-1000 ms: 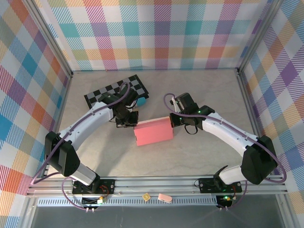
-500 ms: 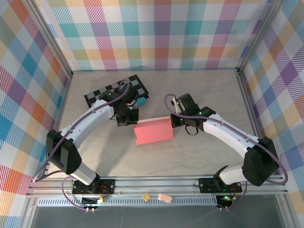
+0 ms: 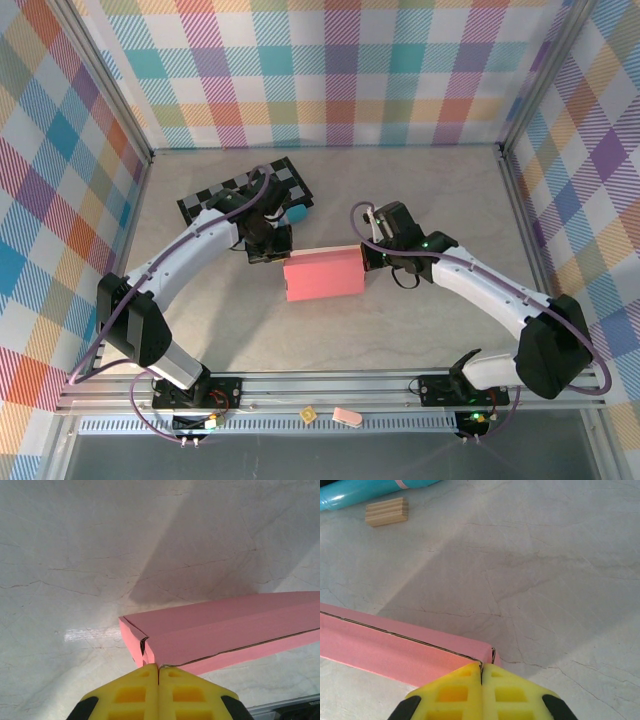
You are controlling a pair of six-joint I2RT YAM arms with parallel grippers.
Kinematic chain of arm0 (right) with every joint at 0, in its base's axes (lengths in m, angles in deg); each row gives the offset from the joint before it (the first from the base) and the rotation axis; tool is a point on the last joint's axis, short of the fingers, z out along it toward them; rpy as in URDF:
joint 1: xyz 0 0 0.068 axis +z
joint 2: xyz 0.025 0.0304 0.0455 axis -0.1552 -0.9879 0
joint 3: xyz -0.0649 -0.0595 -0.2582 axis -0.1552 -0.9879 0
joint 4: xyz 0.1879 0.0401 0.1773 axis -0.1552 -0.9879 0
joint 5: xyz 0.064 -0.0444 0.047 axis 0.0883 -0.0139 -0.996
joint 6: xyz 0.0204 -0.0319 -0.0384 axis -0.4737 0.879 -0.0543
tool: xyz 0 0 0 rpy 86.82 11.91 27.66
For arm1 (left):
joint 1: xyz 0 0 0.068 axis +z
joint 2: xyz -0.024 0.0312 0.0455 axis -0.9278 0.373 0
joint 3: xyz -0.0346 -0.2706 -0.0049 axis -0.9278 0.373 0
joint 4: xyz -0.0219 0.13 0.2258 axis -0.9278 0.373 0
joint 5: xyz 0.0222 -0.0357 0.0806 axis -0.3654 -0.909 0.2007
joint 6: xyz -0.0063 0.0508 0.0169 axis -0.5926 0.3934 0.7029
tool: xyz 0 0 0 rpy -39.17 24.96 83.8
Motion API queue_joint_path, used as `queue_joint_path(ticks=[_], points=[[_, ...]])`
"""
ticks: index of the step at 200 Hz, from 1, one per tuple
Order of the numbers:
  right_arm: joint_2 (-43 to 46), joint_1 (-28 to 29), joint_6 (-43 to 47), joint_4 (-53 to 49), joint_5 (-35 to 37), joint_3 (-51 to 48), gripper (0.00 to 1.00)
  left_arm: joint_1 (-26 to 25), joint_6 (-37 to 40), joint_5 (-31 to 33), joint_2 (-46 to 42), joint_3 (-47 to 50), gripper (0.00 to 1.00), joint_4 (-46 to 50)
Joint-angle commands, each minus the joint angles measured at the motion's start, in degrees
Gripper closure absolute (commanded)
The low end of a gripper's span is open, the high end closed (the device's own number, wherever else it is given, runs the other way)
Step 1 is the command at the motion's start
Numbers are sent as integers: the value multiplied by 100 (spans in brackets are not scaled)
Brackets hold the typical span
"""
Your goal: Fold the paper box
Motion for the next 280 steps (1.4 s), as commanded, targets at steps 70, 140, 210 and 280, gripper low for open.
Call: queue_joint_path(ticks=[70,140,210,280], points=[[103,80,-47,317,4,-134,100,204,5,-542,-55,-121,100,-95],[210,78,-70,390,-5,-311,100,204,480,-348,-447,524,100,-320],[623,88,141,1075,-101,-1069,100,137,583,-408,-1131,1634,100,-1298],[749,106,365,1246,-131,-1443,100,-144,680,-17,-1461,2064,100,-1313]])
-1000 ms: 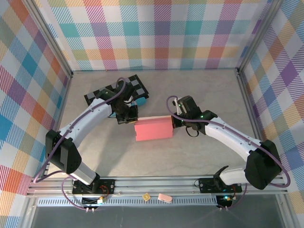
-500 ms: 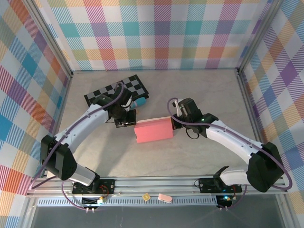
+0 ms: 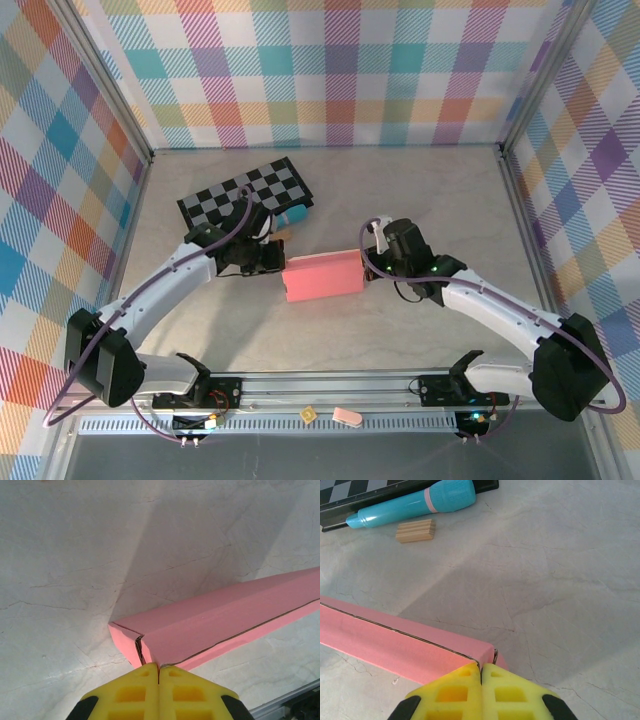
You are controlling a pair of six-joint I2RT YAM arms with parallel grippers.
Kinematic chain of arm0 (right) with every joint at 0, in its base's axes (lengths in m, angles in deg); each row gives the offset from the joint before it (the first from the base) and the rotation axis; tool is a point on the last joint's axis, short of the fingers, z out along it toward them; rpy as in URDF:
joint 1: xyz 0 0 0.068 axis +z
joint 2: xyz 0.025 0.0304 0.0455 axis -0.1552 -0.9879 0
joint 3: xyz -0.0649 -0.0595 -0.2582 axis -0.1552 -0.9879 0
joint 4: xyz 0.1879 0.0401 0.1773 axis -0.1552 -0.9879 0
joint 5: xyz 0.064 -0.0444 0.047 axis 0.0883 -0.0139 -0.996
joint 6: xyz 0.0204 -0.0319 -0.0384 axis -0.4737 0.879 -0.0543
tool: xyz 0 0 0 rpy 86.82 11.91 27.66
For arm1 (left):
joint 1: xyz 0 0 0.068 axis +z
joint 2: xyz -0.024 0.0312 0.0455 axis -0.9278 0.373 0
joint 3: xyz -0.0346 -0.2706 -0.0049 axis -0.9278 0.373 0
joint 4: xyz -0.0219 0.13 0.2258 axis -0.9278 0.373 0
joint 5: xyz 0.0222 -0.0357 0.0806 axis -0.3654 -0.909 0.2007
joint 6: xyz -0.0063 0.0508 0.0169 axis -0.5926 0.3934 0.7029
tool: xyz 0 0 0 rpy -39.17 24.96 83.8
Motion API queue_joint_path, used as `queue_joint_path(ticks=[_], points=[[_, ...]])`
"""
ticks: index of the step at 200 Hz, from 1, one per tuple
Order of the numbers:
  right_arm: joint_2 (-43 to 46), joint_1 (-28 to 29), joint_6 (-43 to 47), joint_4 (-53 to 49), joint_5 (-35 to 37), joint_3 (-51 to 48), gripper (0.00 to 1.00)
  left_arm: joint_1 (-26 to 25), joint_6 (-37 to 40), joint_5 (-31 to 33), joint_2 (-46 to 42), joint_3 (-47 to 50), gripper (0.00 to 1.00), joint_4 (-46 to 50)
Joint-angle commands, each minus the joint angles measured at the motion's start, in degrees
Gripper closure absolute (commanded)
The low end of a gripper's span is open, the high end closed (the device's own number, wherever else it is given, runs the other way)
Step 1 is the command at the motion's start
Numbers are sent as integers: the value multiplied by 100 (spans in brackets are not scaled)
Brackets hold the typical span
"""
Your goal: Fold the paper box
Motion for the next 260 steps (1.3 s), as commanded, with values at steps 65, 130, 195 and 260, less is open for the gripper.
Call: queue_joint_path(ticks=[65,130,195,260], points=[[-53,47,204,-363,49,-181,100,-510,262,861,-229,375,100,446],[-17,47,210,-695,12,-17,94,-964,79,1555,-391,567,100,349],[426,47,-406,-1555,-284,335,62,-1424,-340,2248,-441,600,100,349],[1191,32,-1846,-2281,-666,496,35,-1666,-565,2539,-365,504,100,402]])
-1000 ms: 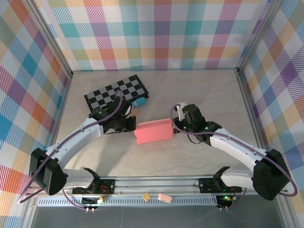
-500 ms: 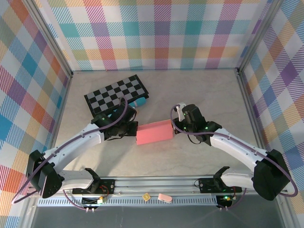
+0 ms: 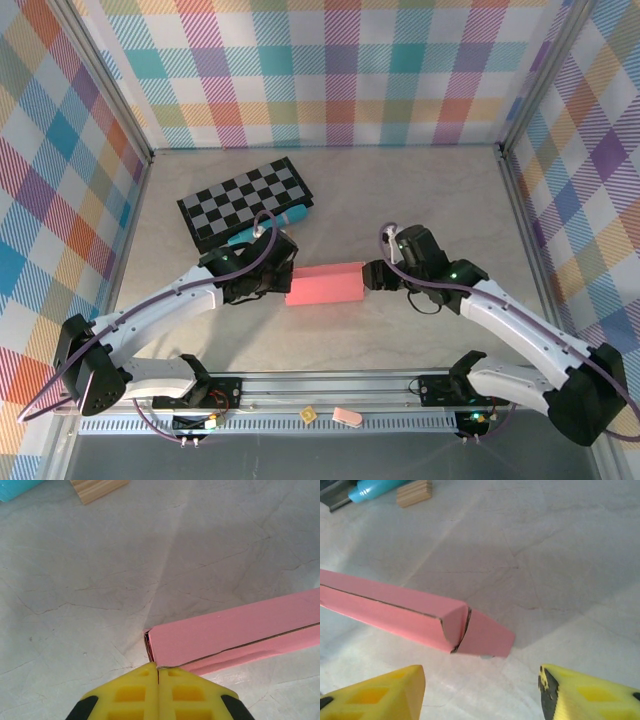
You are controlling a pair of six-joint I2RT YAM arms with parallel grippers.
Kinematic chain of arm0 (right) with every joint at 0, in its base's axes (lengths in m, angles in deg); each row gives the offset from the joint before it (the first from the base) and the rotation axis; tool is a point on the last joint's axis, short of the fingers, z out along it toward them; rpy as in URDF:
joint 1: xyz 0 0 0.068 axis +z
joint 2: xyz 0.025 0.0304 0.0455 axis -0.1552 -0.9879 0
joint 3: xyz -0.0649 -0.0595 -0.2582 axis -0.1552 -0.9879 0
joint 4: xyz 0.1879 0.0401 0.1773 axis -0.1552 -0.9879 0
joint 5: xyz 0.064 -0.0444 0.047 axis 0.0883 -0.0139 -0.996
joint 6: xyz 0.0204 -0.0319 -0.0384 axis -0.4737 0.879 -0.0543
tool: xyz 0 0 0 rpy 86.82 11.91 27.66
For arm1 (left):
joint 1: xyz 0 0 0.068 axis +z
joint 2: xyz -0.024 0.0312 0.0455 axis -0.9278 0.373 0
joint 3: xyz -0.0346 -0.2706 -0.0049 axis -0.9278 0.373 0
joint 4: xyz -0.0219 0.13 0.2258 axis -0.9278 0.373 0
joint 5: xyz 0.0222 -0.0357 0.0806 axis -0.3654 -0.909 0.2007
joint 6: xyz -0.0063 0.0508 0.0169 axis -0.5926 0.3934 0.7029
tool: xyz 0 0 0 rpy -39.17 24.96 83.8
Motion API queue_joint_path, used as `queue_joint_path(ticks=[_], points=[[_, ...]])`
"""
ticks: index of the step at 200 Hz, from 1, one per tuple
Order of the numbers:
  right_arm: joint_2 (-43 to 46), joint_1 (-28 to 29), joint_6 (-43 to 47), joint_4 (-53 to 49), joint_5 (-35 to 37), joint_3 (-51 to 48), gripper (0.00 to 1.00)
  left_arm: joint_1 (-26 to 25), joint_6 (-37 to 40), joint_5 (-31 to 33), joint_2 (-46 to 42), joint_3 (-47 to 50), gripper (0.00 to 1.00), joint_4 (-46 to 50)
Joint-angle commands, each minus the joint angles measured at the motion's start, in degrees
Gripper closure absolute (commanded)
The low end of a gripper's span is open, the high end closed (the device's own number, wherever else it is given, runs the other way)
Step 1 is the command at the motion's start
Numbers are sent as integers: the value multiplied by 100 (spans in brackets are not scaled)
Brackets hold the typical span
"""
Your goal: Fold the paper box
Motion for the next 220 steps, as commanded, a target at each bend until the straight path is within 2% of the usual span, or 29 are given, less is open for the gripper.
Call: queue_joint_path(ticks=[1,31,52,93,118,170,220], points=[[236,16,-859,-448,-288,291,35,-124,-168,190,57,67,100,371],[335,-87,-2044,-403,-605,396,27,-185,-242,212,36,74,100,341],[137,-270,-3282,-417,-840,569,23,-226,-254,243,50,36,100,345],[-282,-1086,-5333,-64,-2201,564,20,-274,-276,248,42,30,100,376],[-442,-1207,-6503,387,-2891,208,21,-303,-293,253,51,7,100,367],[-320,-1233,-6947,931,-3062,-442,25,-356,-304,252,116,-51,100,357],[-291,-1256,-7196,1748,-2936,-949,37,-404,-320,270,184,-111,100,367]])
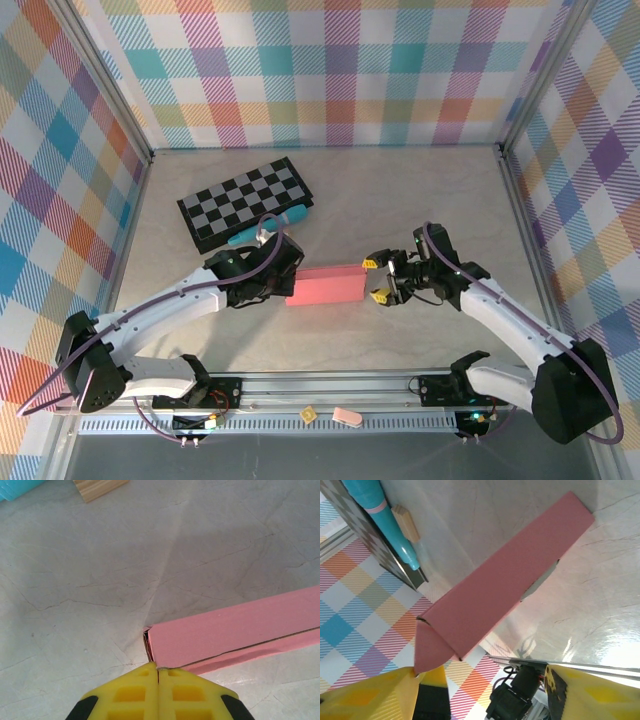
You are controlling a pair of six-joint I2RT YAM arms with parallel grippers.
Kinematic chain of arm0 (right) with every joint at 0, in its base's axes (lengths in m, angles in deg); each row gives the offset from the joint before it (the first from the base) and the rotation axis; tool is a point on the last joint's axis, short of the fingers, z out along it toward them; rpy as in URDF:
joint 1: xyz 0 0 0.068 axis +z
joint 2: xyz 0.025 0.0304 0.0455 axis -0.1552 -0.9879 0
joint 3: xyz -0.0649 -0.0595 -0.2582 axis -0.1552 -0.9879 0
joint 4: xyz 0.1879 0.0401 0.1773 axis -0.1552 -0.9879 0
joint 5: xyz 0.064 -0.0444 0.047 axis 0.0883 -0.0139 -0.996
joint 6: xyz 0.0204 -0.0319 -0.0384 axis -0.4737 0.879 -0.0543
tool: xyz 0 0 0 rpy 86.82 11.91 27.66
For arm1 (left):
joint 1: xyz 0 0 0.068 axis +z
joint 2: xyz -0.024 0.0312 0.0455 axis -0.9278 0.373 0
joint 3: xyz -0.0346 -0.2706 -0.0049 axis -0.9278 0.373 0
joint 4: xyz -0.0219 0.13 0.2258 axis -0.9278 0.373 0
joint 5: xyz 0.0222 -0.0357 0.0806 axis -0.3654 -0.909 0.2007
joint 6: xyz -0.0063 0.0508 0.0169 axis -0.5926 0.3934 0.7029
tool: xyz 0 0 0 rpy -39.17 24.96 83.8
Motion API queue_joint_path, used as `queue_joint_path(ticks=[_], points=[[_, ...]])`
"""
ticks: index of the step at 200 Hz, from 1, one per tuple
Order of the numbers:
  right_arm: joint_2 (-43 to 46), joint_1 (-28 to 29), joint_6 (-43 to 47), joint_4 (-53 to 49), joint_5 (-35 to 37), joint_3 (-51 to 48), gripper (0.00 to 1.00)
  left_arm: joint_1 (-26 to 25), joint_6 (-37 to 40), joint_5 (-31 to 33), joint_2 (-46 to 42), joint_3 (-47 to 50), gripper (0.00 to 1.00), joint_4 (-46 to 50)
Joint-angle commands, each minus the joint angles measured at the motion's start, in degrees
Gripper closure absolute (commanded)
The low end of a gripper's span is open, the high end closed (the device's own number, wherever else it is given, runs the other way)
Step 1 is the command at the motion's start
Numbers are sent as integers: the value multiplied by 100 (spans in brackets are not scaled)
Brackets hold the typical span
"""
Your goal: Fold the paper box
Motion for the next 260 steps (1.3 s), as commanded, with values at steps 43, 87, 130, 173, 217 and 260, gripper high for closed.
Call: queue_joint_path(ticks=[43,87,130,173,217,260], points=[[68,-58,-401,678,9,-121,43,-146,-132,23,82,-85,100,317],[-54,-58,-295,673,-63,-175,53,-155,-144,21,65,-94,100,326],[-257,-62,-50,586,-71,-133,61,-164,-231,-24,-29,-105,100,378],[-312,-61,192,336,28,-110,68,-164,-373,-146,-171,-93,95,379],[-408,-62,316,176,104,-42,71,-164,-532,-420,-423,-271,70,373],[-453,-54,387,51,148,42,73,-139,-1376,-745,-953,-403,55,433]])
